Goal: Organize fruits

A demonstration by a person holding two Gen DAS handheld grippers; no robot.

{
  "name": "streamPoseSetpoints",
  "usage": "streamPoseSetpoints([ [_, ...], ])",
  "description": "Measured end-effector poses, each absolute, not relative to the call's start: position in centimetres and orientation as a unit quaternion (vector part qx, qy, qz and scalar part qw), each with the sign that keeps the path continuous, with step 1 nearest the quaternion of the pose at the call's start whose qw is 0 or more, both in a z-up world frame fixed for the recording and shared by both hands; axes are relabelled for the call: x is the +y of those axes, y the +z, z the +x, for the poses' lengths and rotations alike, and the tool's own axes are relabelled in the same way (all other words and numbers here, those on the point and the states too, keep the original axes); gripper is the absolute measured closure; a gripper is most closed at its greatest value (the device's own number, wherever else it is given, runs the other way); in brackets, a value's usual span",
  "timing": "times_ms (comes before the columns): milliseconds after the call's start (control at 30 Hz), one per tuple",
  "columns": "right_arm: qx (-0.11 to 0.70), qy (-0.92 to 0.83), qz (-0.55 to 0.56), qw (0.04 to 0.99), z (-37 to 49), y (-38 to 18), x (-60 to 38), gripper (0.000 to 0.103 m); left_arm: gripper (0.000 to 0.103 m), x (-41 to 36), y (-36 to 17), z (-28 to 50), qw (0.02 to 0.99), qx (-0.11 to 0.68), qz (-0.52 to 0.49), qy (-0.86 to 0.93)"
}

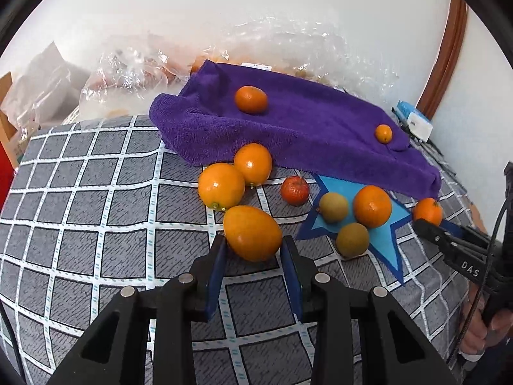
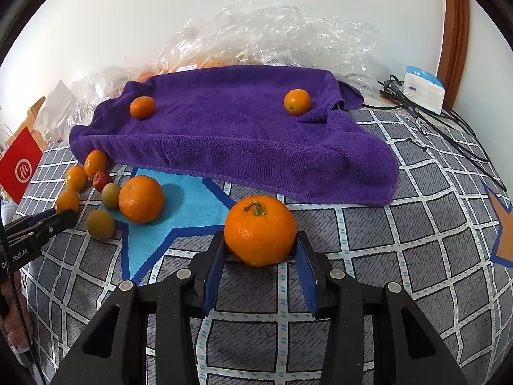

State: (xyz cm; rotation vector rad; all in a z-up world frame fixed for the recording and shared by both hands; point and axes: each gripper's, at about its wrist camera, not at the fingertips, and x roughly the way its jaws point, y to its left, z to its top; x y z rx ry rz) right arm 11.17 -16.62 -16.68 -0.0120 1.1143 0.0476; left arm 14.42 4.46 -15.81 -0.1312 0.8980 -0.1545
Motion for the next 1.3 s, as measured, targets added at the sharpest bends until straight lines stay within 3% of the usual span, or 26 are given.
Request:
streamPoseSetpoints([
  [1300, 0.489, 0.028, 0.031, 0.871, 10.1, -15.4, -17.5, 0.062, 0.071, 7.3, -14.2, 13.0, 0.917, 0.375, -0.129, -0.037],
])
